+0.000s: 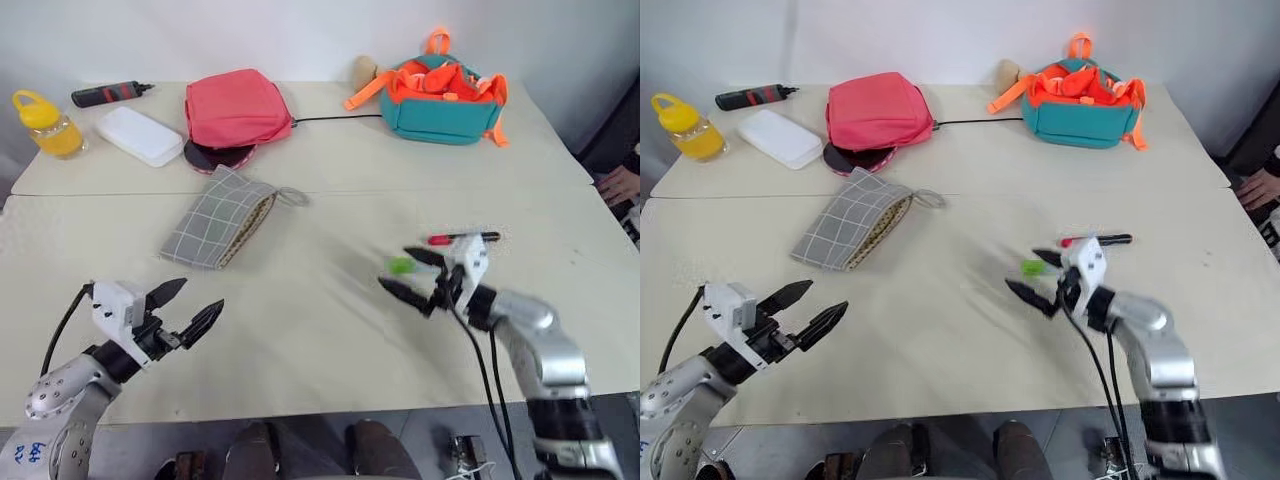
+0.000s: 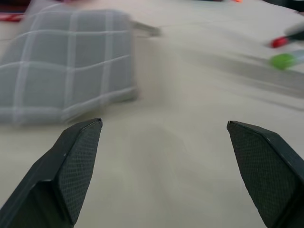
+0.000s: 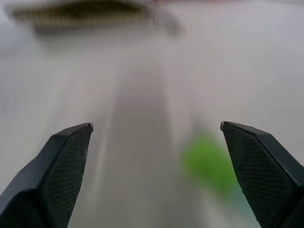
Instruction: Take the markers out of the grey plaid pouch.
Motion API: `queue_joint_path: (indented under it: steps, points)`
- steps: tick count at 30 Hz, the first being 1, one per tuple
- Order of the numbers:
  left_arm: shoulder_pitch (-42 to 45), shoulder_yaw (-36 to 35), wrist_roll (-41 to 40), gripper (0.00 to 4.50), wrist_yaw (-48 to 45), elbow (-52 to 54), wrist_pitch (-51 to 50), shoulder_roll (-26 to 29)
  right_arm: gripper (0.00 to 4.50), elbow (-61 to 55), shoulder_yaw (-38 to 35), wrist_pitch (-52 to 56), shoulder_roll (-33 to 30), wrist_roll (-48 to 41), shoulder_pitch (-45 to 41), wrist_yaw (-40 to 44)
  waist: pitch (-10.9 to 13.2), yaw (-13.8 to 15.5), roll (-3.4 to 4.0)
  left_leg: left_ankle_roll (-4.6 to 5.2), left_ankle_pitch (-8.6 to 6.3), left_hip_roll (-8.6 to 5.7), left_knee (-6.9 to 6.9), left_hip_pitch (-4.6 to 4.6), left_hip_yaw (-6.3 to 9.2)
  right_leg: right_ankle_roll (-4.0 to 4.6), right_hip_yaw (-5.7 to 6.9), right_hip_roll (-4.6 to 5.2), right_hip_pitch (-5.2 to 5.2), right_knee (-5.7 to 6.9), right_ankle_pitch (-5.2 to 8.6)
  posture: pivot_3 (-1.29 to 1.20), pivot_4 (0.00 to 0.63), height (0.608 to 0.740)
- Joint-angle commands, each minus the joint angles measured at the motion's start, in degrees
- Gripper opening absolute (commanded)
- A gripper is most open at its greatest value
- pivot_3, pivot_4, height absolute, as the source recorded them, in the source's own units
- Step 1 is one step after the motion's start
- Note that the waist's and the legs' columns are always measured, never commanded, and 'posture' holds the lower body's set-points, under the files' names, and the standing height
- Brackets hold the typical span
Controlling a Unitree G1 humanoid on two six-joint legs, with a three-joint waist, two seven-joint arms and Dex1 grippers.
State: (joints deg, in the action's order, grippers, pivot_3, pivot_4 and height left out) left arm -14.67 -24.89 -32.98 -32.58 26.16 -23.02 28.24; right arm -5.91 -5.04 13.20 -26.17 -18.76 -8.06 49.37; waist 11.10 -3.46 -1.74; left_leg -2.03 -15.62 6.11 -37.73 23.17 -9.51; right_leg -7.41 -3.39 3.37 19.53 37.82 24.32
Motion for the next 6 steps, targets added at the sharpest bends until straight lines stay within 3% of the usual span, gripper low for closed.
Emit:
queue_joint_path:
  steps: [1, 6]
  points:
    - [-3.06, -0.14, 4.19, 4.47, 0.87, -0.31, 3.44, -0.31, 4.50, -3.89, -0.15, -7.58, -1.74, 1.79, 3.59, 1.28, 0.00, -0.10, 0.00, 0.00, 0.00, 0.00, -0.01, -0.02, -0.01, 0.00, -0.01, 0.00, -0.01, 0.00, 0.00, 0.00, 0.150, 0.740]
    - [-4.69, 0.93, 6.78, 4.47, -0.03, -4.09, 8.41, -2.26, 4.50, -1.81, -0.07, -9.96, -3.00, 2.16, 3.18, 1.64, 0.00, -0.32, 0.00, 0.01, 0.03, 0.05, -0.02, -0.16, -0.30, 0.03, -0.06, -0.05, -0.09, 0.00, 0.01, 0.00, 0.150, 0.740]
